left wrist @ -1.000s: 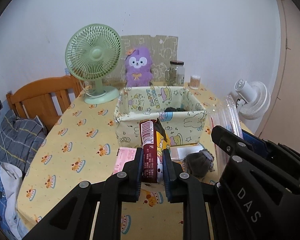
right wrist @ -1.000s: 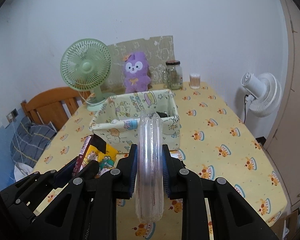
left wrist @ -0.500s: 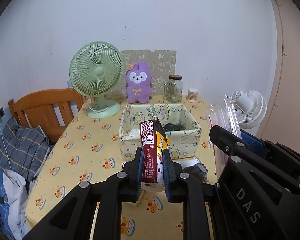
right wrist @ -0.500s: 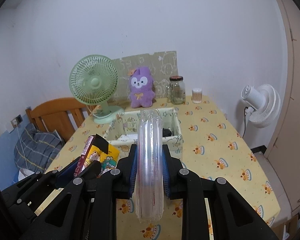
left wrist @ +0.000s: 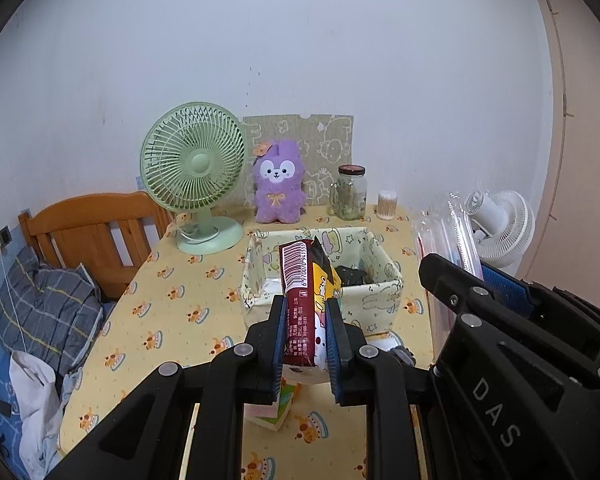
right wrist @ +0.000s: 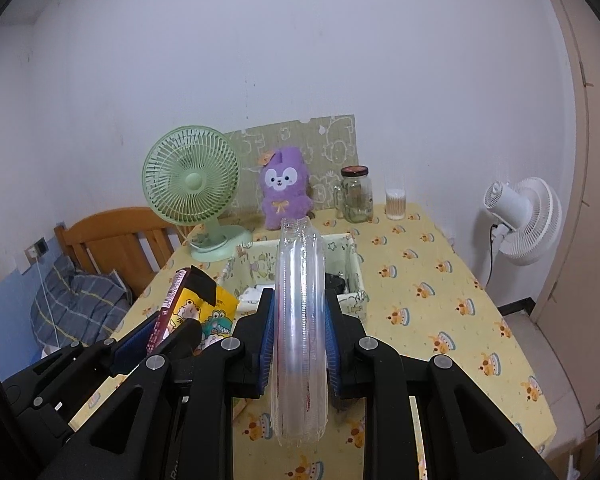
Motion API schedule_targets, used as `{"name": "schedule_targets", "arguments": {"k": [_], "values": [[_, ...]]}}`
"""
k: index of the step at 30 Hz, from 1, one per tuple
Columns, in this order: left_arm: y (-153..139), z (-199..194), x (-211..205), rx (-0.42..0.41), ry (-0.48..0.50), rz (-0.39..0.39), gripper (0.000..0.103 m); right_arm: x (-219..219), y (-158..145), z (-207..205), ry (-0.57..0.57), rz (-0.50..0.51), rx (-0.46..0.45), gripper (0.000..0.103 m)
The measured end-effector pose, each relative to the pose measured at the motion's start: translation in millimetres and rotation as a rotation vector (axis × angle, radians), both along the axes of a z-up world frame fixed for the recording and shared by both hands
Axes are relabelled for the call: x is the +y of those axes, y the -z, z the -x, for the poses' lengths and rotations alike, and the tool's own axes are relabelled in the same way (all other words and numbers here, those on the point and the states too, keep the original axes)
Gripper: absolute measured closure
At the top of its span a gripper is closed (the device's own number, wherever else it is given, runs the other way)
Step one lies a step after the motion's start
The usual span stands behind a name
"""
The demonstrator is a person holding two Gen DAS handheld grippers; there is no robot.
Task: Organize soft objects
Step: 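Carry the snack box with the left tool while the right tool carries the clear tube, then lower the snack box with the left tool while the right tool lowers the clear tube into the box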
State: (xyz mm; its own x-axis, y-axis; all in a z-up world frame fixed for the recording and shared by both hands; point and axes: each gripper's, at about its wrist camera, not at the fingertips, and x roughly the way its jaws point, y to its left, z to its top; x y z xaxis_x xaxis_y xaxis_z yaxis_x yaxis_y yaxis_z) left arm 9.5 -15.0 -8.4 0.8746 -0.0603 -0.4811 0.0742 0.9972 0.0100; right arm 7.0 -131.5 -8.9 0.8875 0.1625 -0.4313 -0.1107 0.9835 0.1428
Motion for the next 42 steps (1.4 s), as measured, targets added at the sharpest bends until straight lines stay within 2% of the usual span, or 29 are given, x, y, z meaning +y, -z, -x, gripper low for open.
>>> {"name": "schedule_targets", "arguments": {"k": [26, 42], "values": [[-11, -53, 2, -0.013, -0.006, 0.001, 0.087, 2, -9, -57, -0.006, 0.004, -0.013, 0.077], [-6, -92, 3, -0.001, -0.023, 0.003, 0.087, 4, -7, -99, -0.006, -0.003, 0.000, 0.077]]}}
